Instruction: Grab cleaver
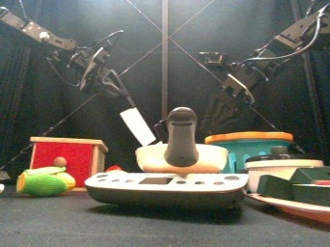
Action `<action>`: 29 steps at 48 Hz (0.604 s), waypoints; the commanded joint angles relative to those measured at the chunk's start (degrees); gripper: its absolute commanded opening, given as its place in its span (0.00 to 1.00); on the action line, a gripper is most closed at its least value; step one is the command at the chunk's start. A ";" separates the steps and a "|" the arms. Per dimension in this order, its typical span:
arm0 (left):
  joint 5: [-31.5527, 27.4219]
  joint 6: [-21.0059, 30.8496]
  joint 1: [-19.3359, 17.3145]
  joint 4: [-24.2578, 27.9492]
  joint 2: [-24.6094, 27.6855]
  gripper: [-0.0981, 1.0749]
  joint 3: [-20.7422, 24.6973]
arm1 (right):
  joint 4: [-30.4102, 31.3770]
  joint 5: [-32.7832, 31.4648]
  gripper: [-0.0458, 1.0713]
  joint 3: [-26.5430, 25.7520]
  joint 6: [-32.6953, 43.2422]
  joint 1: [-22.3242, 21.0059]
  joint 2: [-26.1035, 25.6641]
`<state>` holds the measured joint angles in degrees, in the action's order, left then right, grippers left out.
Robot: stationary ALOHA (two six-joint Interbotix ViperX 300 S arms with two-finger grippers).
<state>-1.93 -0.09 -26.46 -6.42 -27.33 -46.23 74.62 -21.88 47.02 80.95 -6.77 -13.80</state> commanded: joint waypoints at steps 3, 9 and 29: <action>-1.41 0.00 0.26 0.18 -3.52 0.45 -0.70 | 0.18 0.09 0.84 -1.23 0.00 -0.26 -0.97; -1.32 0.00 0.62 0.09 -5.71 0.45 -1.93 | 0.26 0.09 0.84 -1.23 -0.09 -0.26 -0.97; 0.97 -0.09 7.65 1.58 -6.77 0.45 -4.66 | 2.11 0.09 0.84 -1.85 -0.09 0.09 -1.49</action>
<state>-1.93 0.00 -20.92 -5.63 -33.93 -51.33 75.94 -21.88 46.41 80.86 -6.77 -13.80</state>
